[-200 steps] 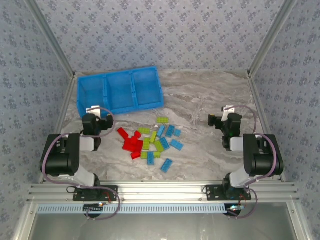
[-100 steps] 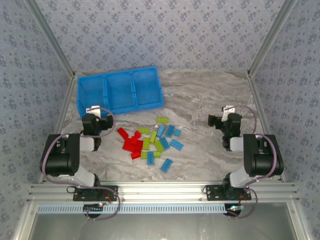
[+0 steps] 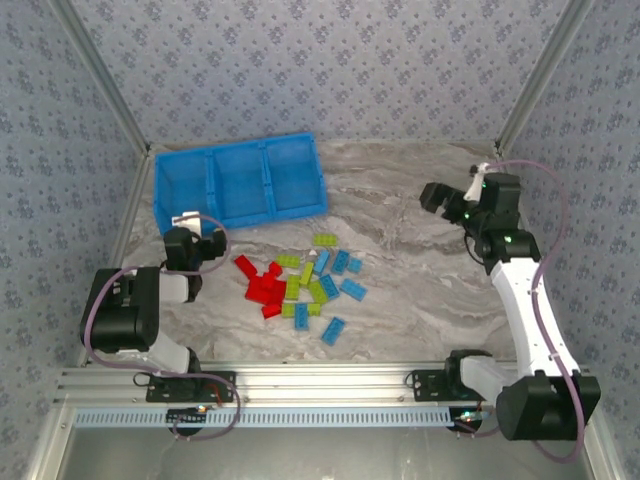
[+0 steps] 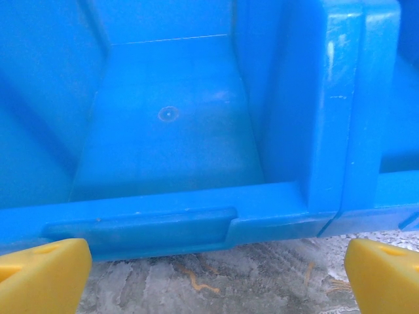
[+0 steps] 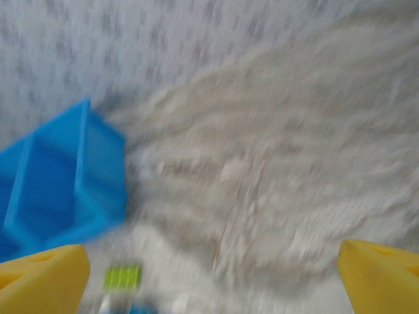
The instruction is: Sort the legos into containers by color
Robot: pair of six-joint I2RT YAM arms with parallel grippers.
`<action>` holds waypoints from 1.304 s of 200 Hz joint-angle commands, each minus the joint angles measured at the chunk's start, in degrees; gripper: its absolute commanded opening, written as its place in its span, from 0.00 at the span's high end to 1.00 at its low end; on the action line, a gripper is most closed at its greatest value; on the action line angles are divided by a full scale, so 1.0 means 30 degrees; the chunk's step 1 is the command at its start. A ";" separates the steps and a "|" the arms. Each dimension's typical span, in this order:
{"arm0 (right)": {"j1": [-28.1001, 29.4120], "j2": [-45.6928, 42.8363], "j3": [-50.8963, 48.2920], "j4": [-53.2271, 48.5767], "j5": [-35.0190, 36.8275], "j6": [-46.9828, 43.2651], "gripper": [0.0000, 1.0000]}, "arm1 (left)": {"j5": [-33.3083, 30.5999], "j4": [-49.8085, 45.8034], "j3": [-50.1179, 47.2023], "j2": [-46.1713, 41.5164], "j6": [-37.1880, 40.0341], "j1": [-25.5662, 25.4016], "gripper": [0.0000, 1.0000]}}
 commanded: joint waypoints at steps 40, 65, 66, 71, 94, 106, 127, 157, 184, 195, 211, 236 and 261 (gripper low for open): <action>0.5914 0.5199 0.4578 -0.8320 -0.2812 -0.1102 0.00 | -0.3400 -1.7190 0.6029 -0.7121 -0.5951 -0.1855 0.01; 0.8175 0.7110 0.5909 -0.8141 -0.2429 -0.0872 0.00 | -0.3971 -2.2579 0.7896 -0.8792 -0.9348 -0.4551 0.03; 0.8258 0.7176 0.5975 -0.8143 -0.2392 -0.0899 0.00 | -0.3999 -2.2740 0.7958 -0.8824 -0.9515 -0.4694 0.03; 0.8589 0.7582 0.6341 -0.8237 -0.2320 -0.1041 0.00 | -0.4250 -2.3562 0.8249 -0.8958 -1.0417 -0.5338 0.04; 0.9572 0.9166 0.7861 -0.9069 -0.1653 -0.1539 0.00 | -0.4056 -2.7061 0.9250 -0.8334 -1.6320 -0.7226 0.01; 0.9743 0.9583 0.8325 -0.9299 -0.1544 -0.1556 0.00 | -0.3244 -2.7583 0.9301 -0.7547 -1.8491 -0.7788 0.01; 0.9874 0.9627 0.8401 -0.9389 -0.1492 -0.1340 0.00 | -0.2807 -2.7602 0.9338 -0.6020 -2.1028 -0.8538 0.02; 0.9921 0.9138 0.7850 -0.9602 -0.1133 -0.1140 0.00 | -0.1572 -2.6574 0.9369 -0.3770 -2.1510 -0.8529 0.04; 0.9980 0.8523 0.7300 -0.9815 -0.0588 -0.0897 0.00 | -0.0679 -2.6599 1.0359 -0.1232 -2.0234 -0.8552 0.09; 1.0004 0.8207 0.7051 -0.9786 -0.0356 -0.0801 0.00 | -0.0616 -2.6612 1.0678 -0.0393 -1.9846 -0.8557 0.14; 0.9997 0.7876 0.6782 -0.9785 0.0024 -0.0628 0.00 | -0.0595 -2.6673 1.1071 0.0498 -1.9673 -0.8514 0.27; 1.0038 0.7624 0.6771 -0.9932 0.0283 -0.0428 0.00 | -0.0810 -2.6971 1.1381 0.1146 -1.9659 -0.8529 0.43; 1.0043 0.7548 0.6935 -0.9961 0.0310 -0.0289 0.00 | -0.0623 -2.7154 1.1414 0.1470 -1.9138 -0.8527 0.52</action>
